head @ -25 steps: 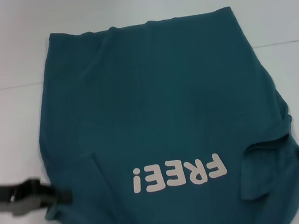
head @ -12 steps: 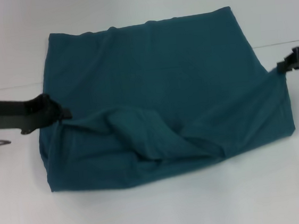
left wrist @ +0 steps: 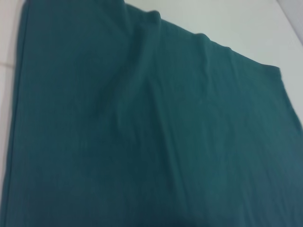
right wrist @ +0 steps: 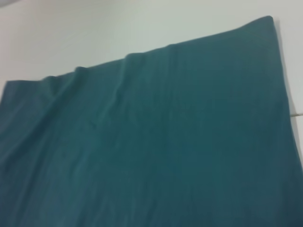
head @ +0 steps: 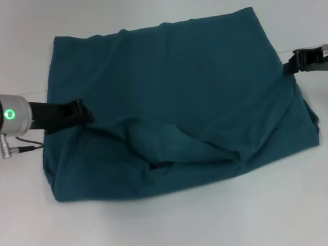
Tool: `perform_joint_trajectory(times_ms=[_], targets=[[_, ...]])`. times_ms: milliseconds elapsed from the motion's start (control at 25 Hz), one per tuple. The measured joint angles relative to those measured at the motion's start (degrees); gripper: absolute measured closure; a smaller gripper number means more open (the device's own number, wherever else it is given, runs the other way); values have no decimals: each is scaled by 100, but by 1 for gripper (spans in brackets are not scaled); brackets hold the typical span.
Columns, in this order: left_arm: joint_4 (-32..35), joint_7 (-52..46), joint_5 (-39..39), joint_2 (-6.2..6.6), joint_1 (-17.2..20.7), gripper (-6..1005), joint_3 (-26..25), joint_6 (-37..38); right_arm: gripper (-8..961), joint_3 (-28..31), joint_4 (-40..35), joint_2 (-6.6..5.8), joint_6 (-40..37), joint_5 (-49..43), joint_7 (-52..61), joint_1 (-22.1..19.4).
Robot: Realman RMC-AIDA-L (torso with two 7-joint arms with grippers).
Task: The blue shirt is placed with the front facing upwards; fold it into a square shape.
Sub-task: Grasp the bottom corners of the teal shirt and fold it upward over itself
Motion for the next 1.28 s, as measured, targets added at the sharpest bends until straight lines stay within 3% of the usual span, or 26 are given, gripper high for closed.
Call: perform_joint_trajectory(times_ms=[80,200,480,720,960,1280], targets=[[20,58,0,-97,-5,978,105,-341,923,-245,181,2,290,0,68,51],[46,96,-6,-132,-4,978,109,-495,923,-331,242,4,473,1,70,89],[46,207,-24,-136,-114,977,109,-878,920,-509,472,62,1186,-191,58,299],[-24,296,2,-137,-285,977,110,-1192,915,-587,810,149,1839,-921,279,649],[-86,338,8,-177,-313,977,110,-1513,909,-639,864,243,2140,-1210,302,823],[-48,571,-5,-240,-280,976,110,-1778,902,-664,892,233,2222,-1675,737,849]])
